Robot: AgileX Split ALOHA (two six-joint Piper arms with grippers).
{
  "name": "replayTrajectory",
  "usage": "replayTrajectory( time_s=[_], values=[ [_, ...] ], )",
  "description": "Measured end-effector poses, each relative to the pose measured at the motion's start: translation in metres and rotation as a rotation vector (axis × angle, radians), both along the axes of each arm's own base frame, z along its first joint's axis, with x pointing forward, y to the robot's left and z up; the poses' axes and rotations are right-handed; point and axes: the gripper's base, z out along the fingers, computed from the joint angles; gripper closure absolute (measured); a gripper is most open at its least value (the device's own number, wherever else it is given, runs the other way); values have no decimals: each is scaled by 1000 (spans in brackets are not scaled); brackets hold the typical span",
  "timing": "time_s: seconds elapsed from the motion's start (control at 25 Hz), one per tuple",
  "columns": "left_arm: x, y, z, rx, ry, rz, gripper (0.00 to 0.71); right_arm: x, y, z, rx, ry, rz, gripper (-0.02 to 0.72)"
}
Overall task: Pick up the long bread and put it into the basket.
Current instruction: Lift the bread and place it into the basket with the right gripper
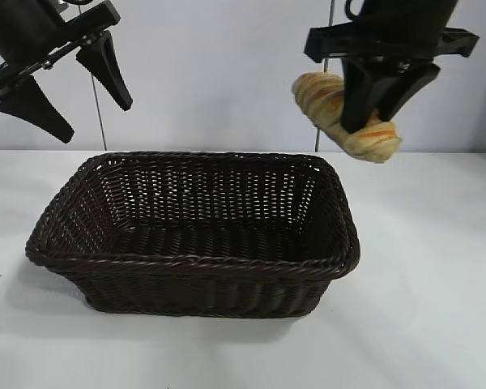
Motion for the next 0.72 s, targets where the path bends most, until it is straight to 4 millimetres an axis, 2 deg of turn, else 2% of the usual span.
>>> replayTrajectory(
  time_s=[0.16, 0.56, 0.72],
  values=[
    [0, 0, 0, 0, 0, 0, 158, 4, 11, -17, -18, 24, 30, 512],
    [0, 0, 0, 0, 0, -1, 158, 25, 30, -85, -19, 122, 19, 512],
    [0, 0, 0, 0, 0, -1, 158, 27, 32, -95, -26, 135, 21, 506]
  ],
)
